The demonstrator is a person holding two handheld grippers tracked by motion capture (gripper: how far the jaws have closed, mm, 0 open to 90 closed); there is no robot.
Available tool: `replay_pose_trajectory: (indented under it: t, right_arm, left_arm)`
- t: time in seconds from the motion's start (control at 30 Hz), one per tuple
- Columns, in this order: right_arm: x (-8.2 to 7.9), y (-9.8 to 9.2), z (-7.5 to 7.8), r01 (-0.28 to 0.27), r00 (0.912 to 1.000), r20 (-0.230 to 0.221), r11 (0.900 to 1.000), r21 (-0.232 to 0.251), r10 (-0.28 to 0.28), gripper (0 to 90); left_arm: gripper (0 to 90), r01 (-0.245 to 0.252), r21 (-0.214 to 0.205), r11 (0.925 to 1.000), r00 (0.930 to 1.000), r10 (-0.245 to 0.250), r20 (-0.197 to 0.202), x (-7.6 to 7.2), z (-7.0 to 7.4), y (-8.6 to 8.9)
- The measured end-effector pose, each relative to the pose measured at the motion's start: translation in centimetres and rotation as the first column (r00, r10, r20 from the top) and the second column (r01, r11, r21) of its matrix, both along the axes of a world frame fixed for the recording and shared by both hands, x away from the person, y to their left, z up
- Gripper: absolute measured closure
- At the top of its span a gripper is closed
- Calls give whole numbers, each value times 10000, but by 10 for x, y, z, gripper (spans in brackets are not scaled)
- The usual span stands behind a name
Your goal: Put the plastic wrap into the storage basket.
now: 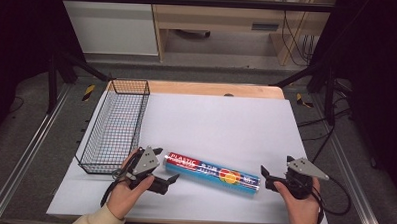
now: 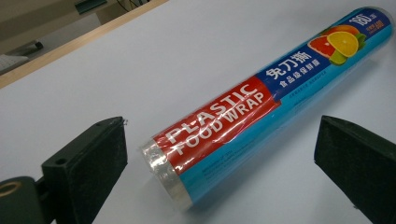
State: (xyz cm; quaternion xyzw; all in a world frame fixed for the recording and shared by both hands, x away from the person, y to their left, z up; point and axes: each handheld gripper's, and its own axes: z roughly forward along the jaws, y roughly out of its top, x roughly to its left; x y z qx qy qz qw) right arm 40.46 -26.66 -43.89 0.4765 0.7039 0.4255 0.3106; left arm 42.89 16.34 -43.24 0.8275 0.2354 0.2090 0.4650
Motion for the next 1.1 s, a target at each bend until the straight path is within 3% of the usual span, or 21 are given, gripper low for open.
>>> replay_pose_trajectory:
  t: [0.17,0.23,0.33,0.43,0.53,0.6,0.63,0.67,0.73,0.77,0.8,0.87,0.9,0.93,0.97,1.0,1.03,1.1]
  right_arm:
    - [-1,10,6,-459,9989,-21,9971,-605,459,55]
    - [-1,15,13,-862,9963,-78,9913,-994,858,58]
    - [-1,22,25,-1389,9903,-210,9797,-1448,1373,63]
    - [1,29,40,-2105,9774,-573,9593,-1884,2033,76]
    - [4,41,53,-2997,9534,-1085,9245,-2355,2815,97]
    - [8,49,57,-3610,9302,-1632,9000,-2442,3289,89]
    - [11,55,57,-4009,9117,-2030,8815,-2495,3572,83]
    - [14,59,57,-4276,8987,-2237,8668,-2565,3772,100]
    - [18,68,53,-4945,8622,-2646,8313,-2539,4321,125]
    - [18,68,53,-4945,8622,-2646,8313,-2539,4321,125]
    - [26,78,46,-5489,8263,-3111,7950,-2584,4694,93]
    - [32,85,38,-5832,8021,-3369,7681,-2643,4931,70]
    - [32,85,38,-5832,8021,-3369,7681,-2643,4931,70]
    - [37,91,31,-6075,7803,-3655,7541,-2496,5075,71]
    - [37,91,31,-6075,7803,-3655,7541,-2496,5075,71]
    - [40,98,26,-6282,7630,-3818,7376,-2476,5216,77]
    - [42,100,23,-6385,7540,-3911,7285,-2482,5277,80]
    - [46,104,16,-6447,7462,-4039,7257,-2402,5292,83]
  left_arm:
    - [26,-25,58,10000,10000,24,82,-2,0,2]
    - [26,-48,67,10000,9999,47,122,-3,0,4]
    - [28,-55,89,9999,9998,53,188,-5,0,5]
    - [28,-47,130,9999,9998,45,207,-6,0,7]
    - [28,-50,94,9999,9997,48,224,-6,0,8]
    - [28,-72,45,10000,9997,70,243,-6,1,9]
    - [28,-87,25,10000,9997,86,239,-6,1,10]
    - [28,-91,7,10000,9997,91,241,-6,1,10]
    - [28,-87,13,10000,9997,86,226,-6,1,11]
    - [28,-87,13,10000,9997,86,226,-6,1,11]
    - [28,-108,-40,9999,9997,109,217,-5,1,12]
    - [28,-103,-53,9999,9997,104,215,-5,2,12]
    - [28,-103,-53,9999,9997,104,215,-5,2,12]
    - [28,-108,-73,9999,9997,110,195,-5,2,13]
    - [28,-108,-73,9999,9997,110,195,-5,2,13]
    - [28,-95,-85,9999,9998,96,184,-4,1,14]
    - [28,-98,-88,9999,9998,100,175,-4,1,14]
    - [28,-102,-92,9999,9998,104,164,-4,1,15]
